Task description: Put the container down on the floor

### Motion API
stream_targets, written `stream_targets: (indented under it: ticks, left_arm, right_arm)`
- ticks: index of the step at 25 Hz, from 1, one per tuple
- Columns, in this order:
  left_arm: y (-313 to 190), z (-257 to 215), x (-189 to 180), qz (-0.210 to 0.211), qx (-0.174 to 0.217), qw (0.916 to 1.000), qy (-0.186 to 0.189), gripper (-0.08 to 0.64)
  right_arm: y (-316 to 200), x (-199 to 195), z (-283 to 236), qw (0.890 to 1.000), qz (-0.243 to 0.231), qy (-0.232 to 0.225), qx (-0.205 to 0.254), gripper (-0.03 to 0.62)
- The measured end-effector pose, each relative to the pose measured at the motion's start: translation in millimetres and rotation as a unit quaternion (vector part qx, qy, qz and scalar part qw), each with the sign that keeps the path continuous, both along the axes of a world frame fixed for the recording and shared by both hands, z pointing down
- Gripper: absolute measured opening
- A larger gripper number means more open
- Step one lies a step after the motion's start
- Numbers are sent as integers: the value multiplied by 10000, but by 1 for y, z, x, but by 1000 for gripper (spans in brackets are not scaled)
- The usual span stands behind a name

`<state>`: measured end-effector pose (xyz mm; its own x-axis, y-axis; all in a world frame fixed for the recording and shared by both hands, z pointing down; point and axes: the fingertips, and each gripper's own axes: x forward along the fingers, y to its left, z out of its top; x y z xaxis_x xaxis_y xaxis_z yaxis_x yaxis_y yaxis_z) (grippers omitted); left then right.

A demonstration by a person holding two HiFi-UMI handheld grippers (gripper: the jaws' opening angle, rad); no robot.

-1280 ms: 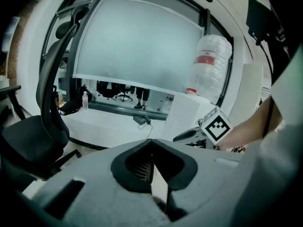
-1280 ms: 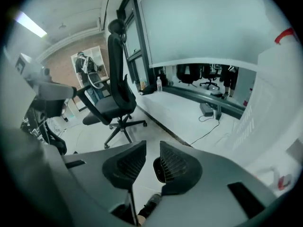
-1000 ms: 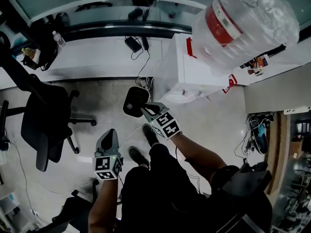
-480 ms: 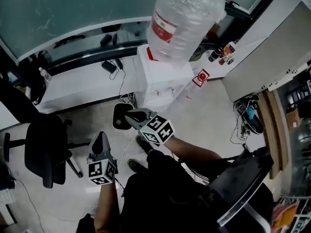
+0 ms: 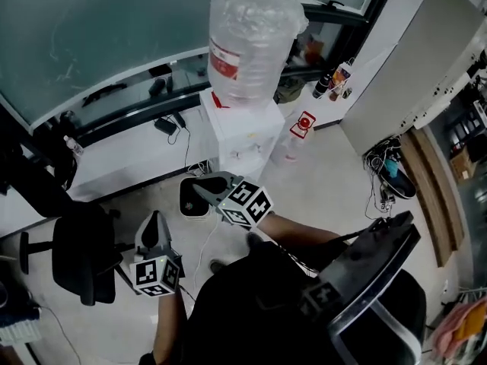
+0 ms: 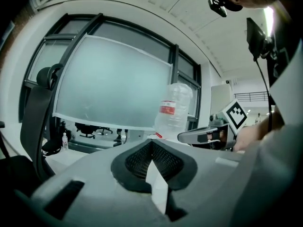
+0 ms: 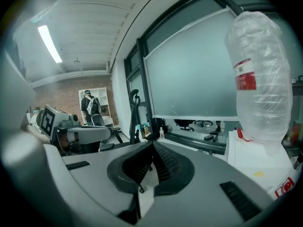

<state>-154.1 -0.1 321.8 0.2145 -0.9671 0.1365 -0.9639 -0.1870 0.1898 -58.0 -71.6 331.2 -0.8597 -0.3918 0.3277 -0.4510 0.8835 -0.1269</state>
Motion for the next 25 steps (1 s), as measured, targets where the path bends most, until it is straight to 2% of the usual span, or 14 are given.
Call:
stream_targets:
  ticks: [2,5,10,15,18,25]
  left_arm:
    - [-6,-4,-3,-110,-77,9998,-177,7]
    - [-11,-10,-3,-335,-205,9990,-198,8]
    - [-24,-34,13,-309,-8,9989,-353,8]
    - [-32,-43,27,-355,58,9989,-283,8]
    - [-30,-45,34,-540,107,9981,-281,6]
    - [-30,-42,57,-519,46,9983,-269,8]
  right_arm:
    - [-9,2,-10,9999,41,-127,41,9]
    - [-18,9,-23,9997,41,-231,35,9]
    - [-31,21,-39,9993,-54,-300,206,9]
    - [-38,30,-42,9993,-145,-295,168,9]
    - [-41,37,-42,9994,-161,-269,163,9]
    - [-39,48,-45,9987,-324,-233,312,9]
